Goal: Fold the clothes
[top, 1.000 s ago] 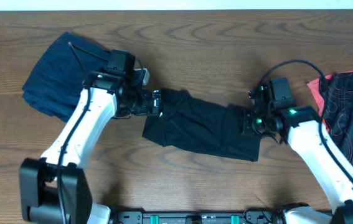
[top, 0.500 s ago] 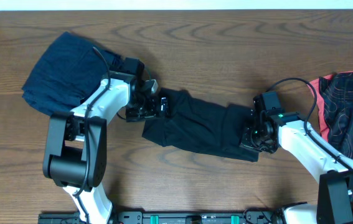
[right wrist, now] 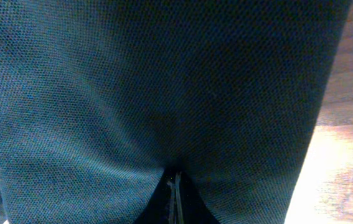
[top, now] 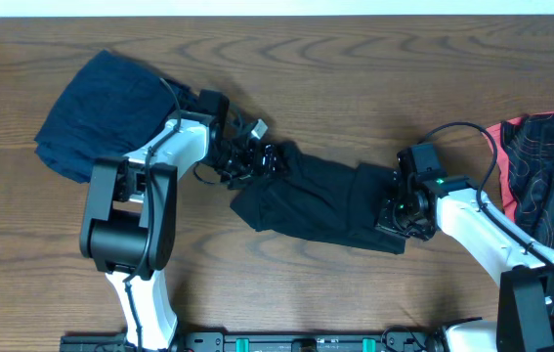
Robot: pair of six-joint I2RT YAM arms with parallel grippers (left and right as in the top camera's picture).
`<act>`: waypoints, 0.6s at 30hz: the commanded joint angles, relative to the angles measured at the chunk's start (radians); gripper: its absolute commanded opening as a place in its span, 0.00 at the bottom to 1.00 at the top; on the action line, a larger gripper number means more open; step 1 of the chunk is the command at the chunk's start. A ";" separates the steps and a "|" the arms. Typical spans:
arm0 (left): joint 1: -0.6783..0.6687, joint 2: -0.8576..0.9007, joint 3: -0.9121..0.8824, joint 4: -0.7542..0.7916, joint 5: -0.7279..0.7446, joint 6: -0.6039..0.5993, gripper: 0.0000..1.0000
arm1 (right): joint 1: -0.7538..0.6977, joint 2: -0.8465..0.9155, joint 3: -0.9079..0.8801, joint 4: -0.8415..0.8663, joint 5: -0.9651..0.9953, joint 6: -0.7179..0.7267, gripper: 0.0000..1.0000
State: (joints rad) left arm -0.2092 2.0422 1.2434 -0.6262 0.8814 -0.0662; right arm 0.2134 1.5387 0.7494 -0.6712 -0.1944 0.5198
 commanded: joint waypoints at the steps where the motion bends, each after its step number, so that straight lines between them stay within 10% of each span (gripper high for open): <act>1: -0.007 0.073 -0.050 -0.008 -0.020 0.050 0.85 | -0.005 0.035 -0.027 0.005 0.041 0.018 0.01; 11: -0.013 0.073 -0.050 -0.023 -0.021 0.081 0.09 | -0.005 0.035 -0.027 0.002 0.041 0.018 0.01; 18: 0.012 0.016 -0.014 -0.134 -0.022 0.098 0.06 | -0.006 0.010 -0.020 -0.022 0.041 0.013 0.01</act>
State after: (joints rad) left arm -0.2108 2.0911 1.2106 -0.7090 0.8883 0.0032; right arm 0.2134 1.5398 0.7498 -0.6724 -0.1967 0.5198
